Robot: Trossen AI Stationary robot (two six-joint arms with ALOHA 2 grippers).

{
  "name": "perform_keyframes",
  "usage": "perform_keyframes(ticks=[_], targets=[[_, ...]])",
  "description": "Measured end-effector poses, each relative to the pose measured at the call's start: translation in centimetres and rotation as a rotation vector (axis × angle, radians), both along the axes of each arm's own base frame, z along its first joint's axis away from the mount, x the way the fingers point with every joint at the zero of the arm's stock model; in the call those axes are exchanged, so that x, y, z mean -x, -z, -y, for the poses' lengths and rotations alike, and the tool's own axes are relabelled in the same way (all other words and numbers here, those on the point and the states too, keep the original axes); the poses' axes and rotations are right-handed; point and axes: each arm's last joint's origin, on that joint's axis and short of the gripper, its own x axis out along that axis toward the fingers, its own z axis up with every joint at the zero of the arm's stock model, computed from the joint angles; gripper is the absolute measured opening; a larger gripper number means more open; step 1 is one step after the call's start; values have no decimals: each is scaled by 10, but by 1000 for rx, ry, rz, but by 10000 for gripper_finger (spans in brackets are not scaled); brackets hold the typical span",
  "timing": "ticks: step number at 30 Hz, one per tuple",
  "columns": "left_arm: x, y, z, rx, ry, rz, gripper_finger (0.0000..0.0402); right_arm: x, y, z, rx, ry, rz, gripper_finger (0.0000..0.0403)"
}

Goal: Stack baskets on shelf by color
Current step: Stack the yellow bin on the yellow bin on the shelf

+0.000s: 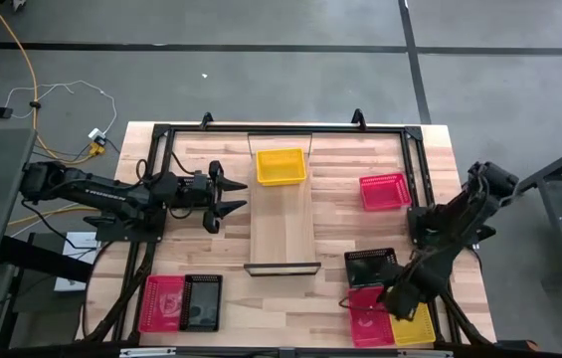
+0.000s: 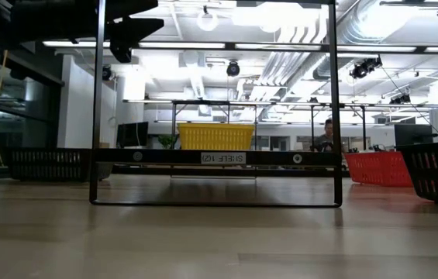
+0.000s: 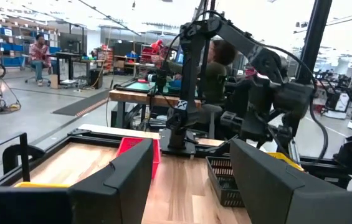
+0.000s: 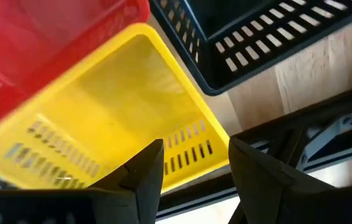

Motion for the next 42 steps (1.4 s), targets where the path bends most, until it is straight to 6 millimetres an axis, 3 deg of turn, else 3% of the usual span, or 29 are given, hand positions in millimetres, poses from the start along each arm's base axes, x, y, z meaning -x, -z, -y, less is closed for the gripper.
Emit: perform_keyframes(ticks=[12,21,26,34,42], targets=[[0,0,0,1,-3,-1,202,-5,31,-8,102,-149,-94,167],[0,0,0,1,-3,-3,202,-7,39,-7,155,-225,-101,163],[0,0,0,1,-3,-3,202,-7,39,-7,156,-246,-95,124],[0,0,0,1,-3,-3,202,-5,39,-6,158,-247,-120,13],[0,0,0,1,-3,-3,202,-2,28,-2,129,-242,-124,5]])
